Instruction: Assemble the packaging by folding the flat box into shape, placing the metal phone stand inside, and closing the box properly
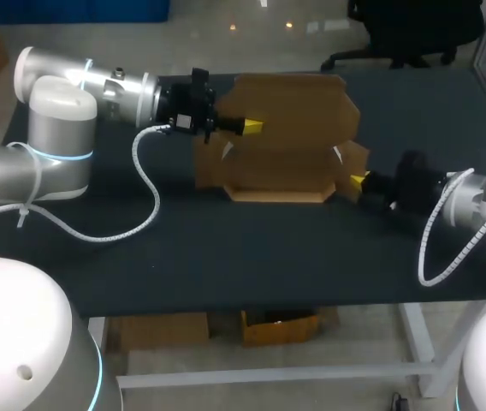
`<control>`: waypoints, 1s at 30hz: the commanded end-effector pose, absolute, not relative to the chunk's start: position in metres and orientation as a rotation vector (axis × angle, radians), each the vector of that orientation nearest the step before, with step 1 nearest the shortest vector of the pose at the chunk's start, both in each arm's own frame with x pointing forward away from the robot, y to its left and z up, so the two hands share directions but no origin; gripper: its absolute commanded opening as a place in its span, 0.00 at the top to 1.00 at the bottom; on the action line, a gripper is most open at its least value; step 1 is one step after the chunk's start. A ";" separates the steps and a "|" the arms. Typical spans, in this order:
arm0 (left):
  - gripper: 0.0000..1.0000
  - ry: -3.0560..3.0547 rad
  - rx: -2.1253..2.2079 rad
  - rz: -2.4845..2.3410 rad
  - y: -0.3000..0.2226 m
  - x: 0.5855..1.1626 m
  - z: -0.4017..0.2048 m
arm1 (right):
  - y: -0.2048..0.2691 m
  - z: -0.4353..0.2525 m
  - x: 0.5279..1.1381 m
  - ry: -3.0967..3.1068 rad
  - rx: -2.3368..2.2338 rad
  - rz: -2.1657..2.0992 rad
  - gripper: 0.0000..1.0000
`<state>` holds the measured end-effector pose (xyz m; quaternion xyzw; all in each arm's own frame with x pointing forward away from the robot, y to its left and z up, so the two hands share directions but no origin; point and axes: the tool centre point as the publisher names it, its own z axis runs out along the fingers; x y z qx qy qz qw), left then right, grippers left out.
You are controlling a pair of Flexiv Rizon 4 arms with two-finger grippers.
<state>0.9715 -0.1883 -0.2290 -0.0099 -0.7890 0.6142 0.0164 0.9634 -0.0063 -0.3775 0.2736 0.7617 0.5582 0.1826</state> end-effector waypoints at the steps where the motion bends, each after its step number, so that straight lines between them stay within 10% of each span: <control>1: 1.00 -2.455 -0.031 1.908 -0.192 0.971 -0.233 | 0.003 -0.379 0.960 2.131 0.781 1.566 1.00; 30: 1.00 -2.455 -0.031 1.908 -0.192 0.971 -0.233 | 0.008 -0.381 0.955 2.073 0.859 1.514 1.00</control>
